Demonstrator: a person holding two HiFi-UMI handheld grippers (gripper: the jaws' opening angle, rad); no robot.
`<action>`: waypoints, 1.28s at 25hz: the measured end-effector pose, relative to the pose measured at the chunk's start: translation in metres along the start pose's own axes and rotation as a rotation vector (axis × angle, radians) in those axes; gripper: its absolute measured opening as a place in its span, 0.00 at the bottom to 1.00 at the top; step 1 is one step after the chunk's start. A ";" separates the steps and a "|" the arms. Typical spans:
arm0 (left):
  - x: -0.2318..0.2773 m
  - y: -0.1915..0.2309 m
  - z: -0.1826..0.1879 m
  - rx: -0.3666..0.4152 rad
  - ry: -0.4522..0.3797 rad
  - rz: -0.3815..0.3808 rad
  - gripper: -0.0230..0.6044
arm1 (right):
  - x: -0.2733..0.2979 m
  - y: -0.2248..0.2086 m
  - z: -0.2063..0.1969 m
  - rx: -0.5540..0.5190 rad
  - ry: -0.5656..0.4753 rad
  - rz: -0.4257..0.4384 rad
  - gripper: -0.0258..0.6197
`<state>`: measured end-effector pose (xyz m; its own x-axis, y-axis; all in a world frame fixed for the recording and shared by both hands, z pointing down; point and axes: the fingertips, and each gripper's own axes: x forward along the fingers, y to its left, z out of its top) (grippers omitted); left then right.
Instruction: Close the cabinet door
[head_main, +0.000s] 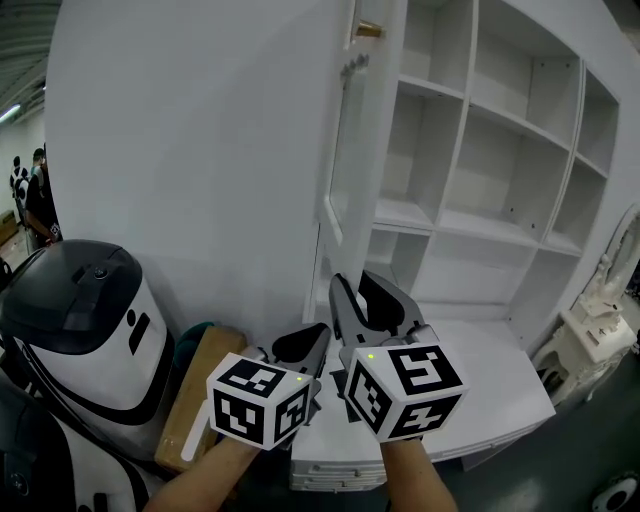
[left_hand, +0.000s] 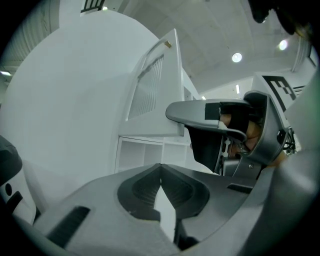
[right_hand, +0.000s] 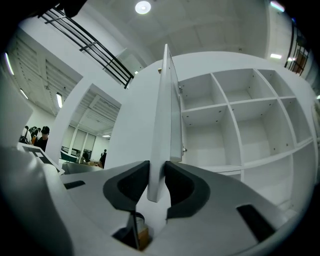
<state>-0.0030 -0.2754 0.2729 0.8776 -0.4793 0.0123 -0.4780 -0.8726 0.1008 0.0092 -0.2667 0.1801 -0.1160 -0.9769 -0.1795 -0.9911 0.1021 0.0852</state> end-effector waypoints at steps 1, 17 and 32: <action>0.002 -0.002 0.000 0.001 0.000 -0.006 0.05 | -0.001 -0.003 0.000 0.002 0.001 -0.004 0.20; 0.052 -0.044 0.001 0.016 0.007 -0.034 0.05 | -0.023 -0.077 -0.002 0.055 -0.005 -0.011 0.16; 0.119 -0.067 0.012 0.012 -0.014 -0.032 0.05 | -0.021 -0.144 -0.007 0.095 0.012 0.058 0.16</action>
<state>0.1326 -0.2749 0.2552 0.8920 -0.4520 -0.0052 -0.4499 -0.8887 0.0888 0.1552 -0.2624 0.1787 -0.1735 -0.9710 -0.1647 -0.9845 0.1756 0.0020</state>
